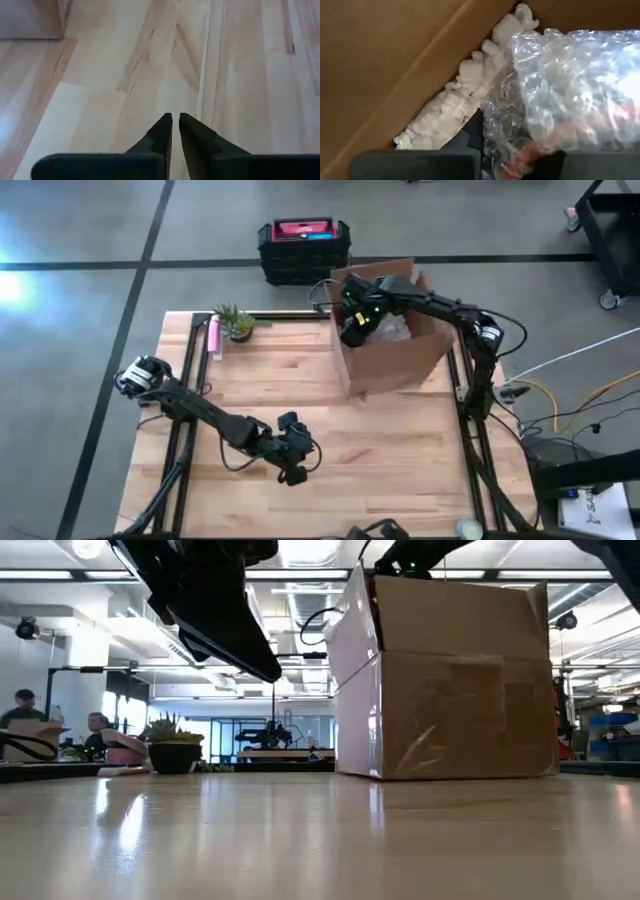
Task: Wrap mug
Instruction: Put the wrapped black mug into the brown cardboard box, then return to Home Position
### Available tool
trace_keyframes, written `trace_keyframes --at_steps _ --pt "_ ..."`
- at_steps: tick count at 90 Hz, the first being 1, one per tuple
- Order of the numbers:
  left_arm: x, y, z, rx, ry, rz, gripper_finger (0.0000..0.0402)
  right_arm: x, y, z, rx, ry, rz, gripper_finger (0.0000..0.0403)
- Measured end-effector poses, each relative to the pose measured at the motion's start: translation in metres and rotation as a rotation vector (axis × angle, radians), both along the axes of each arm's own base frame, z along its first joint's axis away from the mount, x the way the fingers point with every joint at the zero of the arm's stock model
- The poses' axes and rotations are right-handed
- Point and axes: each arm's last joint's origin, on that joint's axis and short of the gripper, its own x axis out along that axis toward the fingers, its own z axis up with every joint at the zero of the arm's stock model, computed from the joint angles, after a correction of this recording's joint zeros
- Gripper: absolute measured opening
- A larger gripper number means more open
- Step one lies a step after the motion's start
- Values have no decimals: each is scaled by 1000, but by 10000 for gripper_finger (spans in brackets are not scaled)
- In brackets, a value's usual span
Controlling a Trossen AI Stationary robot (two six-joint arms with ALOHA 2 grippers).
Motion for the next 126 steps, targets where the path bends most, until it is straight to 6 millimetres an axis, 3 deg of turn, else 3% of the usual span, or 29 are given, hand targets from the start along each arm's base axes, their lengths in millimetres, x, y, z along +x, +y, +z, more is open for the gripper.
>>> trace_keyframes --at_steps 21,30,37,54,73,84,94,101,114,126 --pt "0 -1 0 -5 -1 2 22 7 8 -4 5 5 15 124" --pt "0 -1 0 -3 -1 0 22 2 8 9 24 8 29 171" --pt "0 -1 0 2 -1 -3 22 -8 13 32 36 18 27 199" --pt "0 0 1 15 -7 -10 22 -36 31 115 -97 -157 81 238" --pt "-8 4 26 20 -74 -42 21 -80 69 175 -240 -347 183 245" --pt "-18 11 50 57 -133 -89 21 -101 97 194 -322 -520 251 233" --pt "-31 23 74 88 -198 -114 20 -115 128 193 -310 -714 374 219" --pt "-41 31 83 103 -239 -111 20 -124 152 180 -309 -810 448 210" --pt "-60 48 80 88 -352 -90 20 -128 186 137 -253 -932 524 194" --pt "-78 65 64 41 -455 -70 20 -128 210 97 -233 -1050 549 178"
